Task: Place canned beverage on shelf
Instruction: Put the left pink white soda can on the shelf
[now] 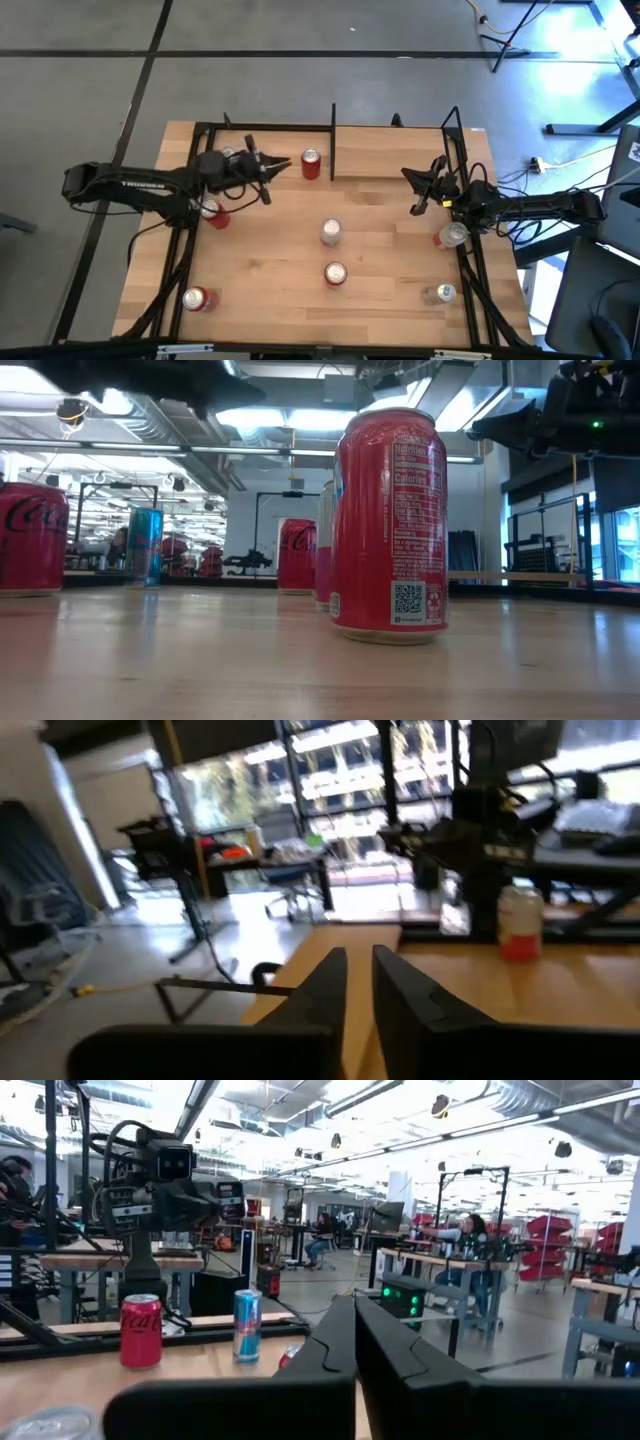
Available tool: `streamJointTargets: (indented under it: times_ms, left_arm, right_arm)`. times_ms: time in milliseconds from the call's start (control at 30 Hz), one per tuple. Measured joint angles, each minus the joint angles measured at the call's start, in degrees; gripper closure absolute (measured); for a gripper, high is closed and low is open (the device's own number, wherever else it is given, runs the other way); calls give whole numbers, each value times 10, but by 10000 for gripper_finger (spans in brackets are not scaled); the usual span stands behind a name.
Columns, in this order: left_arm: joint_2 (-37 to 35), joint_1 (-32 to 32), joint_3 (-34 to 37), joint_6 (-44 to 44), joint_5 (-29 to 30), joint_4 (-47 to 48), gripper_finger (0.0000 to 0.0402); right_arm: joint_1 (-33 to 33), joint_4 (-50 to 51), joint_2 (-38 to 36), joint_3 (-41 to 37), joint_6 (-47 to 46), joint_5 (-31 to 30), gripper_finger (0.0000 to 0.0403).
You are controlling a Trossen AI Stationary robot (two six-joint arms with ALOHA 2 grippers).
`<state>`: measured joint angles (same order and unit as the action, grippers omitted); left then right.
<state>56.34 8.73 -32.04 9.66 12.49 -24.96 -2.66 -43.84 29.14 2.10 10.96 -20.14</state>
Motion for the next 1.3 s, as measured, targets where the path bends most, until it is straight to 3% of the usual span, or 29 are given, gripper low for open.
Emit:
streamJointTargets:
  times_ms: [233, 467, 633, 1067, 1300]
  left_arm:
    - [59, 0, -99, -54, -95, 110, 258]
    - [127, -5, -200, -102, -88, 219, 164]
    - [164, -17, -223, -63, -86, 210, 139]
    - [173, -39, -224, -82, -95, 201, 128]
    - [188, -39, -224, -91, -132, 199, 54]
  right_arm:
    - [0, 49, 14, 43, 25, 2, 400]
    - [0, 54, 60, 82, 44, 2, 400]
    - [0, 64, 92, 100, 58, 2, 400]
    - [0, 68, 114, 101, 61, 2, 400]
    - [0, 67, 114, 101, 61, 2, 400]
